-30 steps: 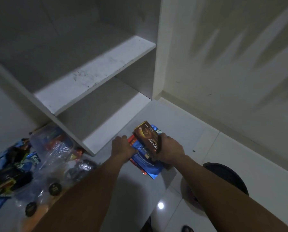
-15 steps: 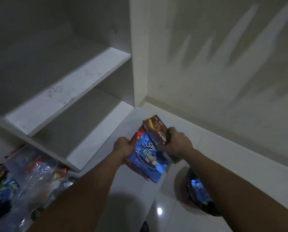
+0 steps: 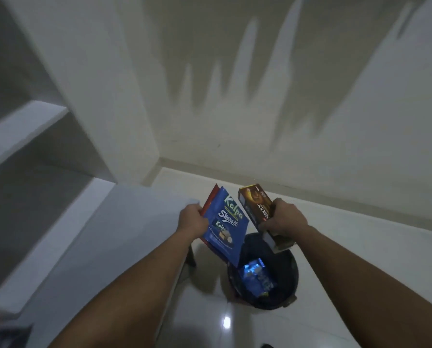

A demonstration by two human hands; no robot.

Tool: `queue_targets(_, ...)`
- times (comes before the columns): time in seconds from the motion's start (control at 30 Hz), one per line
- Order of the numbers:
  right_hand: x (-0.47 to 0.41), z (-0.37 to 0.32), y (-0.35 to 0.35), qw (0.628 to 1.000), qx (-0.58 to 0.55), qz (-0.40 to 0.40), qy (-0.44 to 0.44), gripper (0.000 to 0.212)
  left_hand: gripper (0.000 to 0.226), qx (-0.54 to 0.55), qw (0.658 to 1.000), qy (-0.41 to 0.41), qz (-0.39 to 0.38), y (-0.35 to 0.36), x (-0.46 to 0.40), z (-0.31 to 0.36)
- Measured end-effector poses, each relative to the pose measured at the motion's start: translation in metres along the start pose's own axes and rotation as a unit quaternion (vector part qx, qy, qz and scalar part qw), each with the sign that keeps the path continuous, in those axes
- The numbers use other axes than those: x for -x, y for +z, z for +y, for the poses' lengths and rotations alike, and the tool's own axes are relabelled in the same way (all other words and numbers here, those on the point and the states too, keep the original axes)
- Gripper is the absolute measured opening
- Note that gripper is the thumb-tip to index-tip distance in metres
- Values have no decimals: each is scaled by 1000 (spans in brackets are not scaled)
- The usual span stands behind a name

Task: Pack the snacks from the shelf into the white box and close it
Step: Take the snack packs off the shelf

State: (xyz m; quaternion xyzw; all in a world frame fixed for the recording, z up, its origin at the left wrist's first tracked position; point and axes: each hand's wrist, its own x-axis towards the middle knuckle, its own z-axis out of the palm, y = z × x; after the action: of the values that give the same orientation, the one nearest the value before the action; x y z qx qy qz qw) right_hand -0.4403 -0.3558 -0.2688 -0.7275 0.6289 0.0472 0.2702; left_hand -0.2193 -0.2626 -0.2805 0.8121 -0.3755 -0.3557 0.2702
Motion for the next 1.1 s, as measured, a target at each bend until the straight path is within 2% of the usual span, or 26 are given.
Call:
queue_targets(0.27,-30,120,16,998,-1,-42,44,70,18,-65,998,-19,-4,132,-12,22)
queue_targets(0.5,-65,190,82,991,2,-101,85,73,21,-78,994,-63,-41,231,-34,-12)
queue_targets(0.67,-98,219,145,987,-9,-117,113,75,23,-86,993,-66,-52,287,-61,-48)
queue_targets(0.87,-138,233,210,985,-39,-112,124,80,13,-90,991,-72,-65,336,-97,-91)
queue_targets(1.1,-146,236,233,979,-72,-138,130,78,46,-134,974,-115,-144,338,-103,-119)
